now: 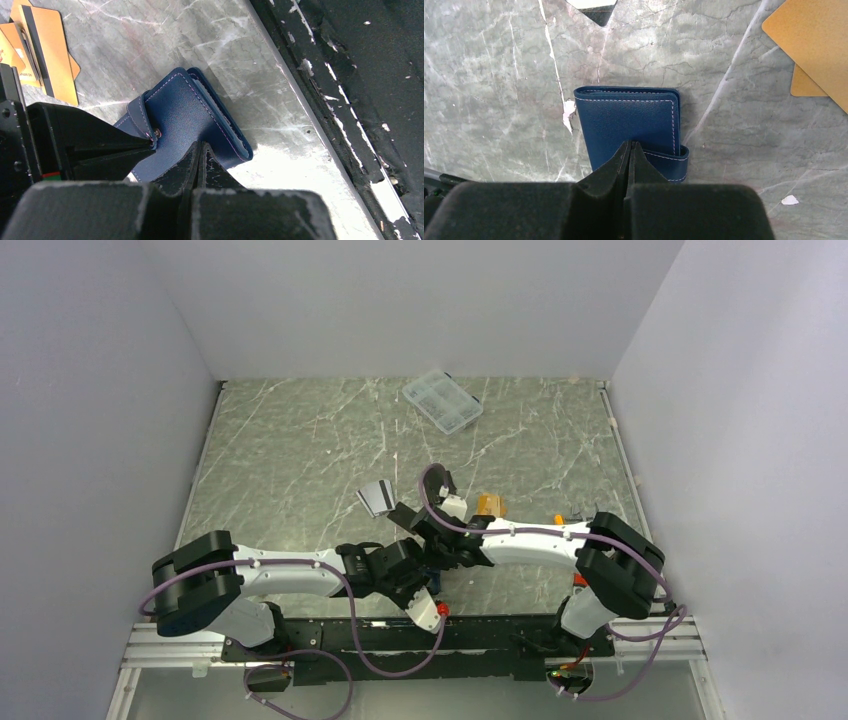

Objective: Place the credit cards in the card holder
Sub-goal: Close the card holder at the center of the board.

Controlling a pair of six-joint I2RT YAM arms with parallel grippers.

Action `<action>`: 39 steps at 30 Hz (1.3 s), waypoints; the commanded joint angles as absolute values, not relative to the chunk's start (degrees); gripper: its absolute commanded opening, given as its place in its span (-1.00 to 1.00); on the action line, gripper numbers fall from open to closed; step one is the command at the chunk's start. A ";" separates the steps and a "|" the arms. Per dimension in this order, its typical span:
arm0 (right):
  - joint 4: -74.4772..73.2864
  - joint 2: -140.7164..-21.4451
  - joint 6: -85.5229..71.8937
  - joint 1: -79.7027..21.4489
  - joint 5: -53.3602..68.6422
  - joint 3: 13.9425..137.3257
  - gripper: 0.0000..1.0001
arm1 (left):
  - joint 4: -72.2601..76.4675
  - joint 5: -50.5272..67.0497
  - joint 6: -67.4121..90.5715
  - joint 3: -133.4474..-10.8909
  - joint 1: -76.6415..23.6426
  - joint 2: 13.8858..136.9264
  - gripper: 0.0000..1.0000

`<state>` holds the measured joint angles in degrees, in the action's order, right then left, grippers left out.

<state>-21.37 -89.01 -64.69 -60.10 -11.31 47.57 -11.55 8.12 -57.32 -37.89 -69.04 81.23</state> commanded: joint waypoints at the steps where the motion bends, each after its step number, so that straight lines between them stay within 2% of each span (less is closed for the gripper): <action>1: -33.74 -89.90 -63.43 -61.01 -10.75 44.29 -1.00 | -14.95 9.03 -57.04 -37.44 -69.19 82.97 -1.00; 13: -33.91 -89.78 -63.52 -61.08 -11.13 44.51 -1.00 | -15.14 8.94 -56.84 -37.44 -69.17 83.14 -1.00; 31: -27.93 -87.85 -69.98 -64.83 -10.56 34.39 -1.00 | -15.48 8.92 -56.62 -38.08 -66.87 82.79 -1.00; 39: -25.14 -89.11 -73.75 -67.43 -10.06 28.66 -1.00 | -20.59 15.03 -55.07 -40.58 -57.87 77.38 -1.00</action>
<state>-12.45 -83.61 -72.69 -64.47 -17.19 36.42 -13.98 12.62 -56.40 -38.35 -63.26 80.25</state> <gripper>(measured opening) 0.007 0.008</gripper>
